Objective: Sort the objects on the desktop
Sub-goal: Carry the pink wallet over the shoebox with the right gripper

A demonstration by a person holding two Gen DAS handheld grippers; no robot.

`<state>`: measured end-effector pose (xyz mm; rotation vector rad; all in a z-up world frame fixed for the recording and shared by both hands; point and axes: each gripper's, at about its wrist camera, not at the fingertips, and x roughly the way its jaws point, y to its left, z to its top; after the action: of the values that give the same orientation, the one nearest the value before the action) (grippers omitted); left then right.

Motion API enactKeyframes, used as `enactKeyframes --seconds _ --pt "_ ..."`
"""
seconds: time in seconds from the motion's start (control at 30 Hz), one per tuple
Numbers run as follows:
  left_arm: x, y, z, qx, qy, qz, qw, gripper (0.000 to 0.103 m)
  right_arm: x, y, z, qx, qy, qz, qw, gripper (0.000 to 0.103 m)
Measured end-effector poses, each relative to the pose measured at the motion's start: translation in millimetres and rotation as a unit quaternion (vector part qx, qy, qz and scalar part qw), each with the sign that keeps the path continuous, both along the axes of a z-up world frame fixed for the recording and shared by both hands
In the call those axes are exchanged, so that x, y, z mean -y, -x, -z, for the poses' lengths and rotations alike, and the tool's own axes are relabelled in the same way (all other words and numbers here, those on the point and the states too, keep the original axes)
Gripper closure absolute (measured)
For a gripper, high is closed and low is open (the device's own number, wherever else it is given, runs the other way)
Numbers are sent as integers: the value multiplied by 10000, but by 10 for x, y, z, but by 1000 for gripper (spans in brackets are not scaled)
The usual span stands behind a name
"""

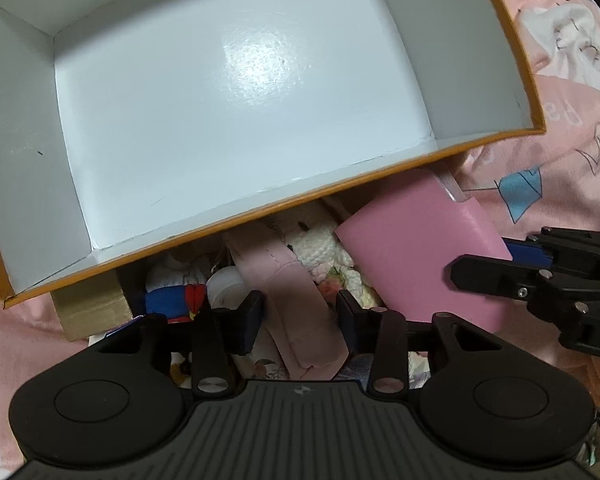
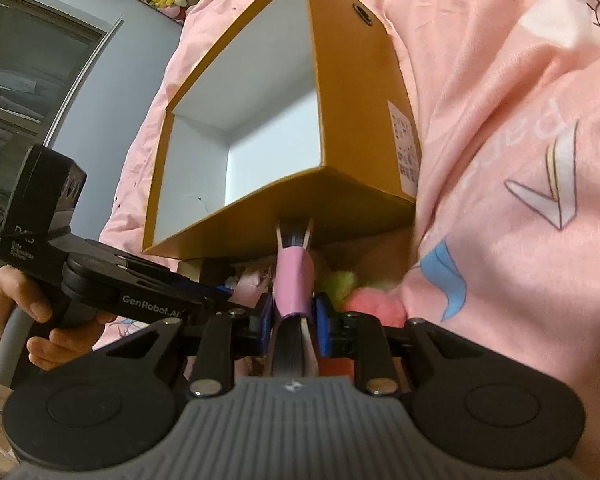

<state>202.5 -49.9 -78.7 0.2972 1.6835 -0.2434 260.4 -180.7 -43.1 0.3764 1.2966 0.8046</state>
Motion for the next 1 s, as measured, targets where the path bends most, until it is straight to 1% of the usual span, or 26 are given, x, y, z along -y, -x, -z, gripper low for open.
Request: enactKeyframes --seconds 0.07,0.17,0.33,0.47,0.57,0.7,0.87,1.0 --pt "-30 38 -58 146 24 5 9999 68 -13 4 -10 4 -1 -8 10000 79" --pt "-151 110 -184 351 191 -105 9991 74 -24 25 -84 119 -2 -87 9999 79" --pt "-366 289 -388 746 580 -288 9951 80 -23 102 -271 376 28 -216 9991 79" --pt "-465 410 -498 1021 899 -391 9899 83 -95 144 -428 602 50 -310 9977 80" --pt "-539 523 -696 1247 1203 -477 9837 84 -100 157 -558 778 60 -352 9963 80" --pt "-539 574 -968 1637 1543 -417 9735 87 -176 159 -740 1026 59 -348 9941 80" --pt "-598 669 -1237 2072 1776 -308 9616 88 -303 169 -1023 1372 -79 -425 9896 80" --pt "-698 717 -1539 2639 1892 -296 9453 88 -431 138 -1219 1621 -170 -460 9856 80"
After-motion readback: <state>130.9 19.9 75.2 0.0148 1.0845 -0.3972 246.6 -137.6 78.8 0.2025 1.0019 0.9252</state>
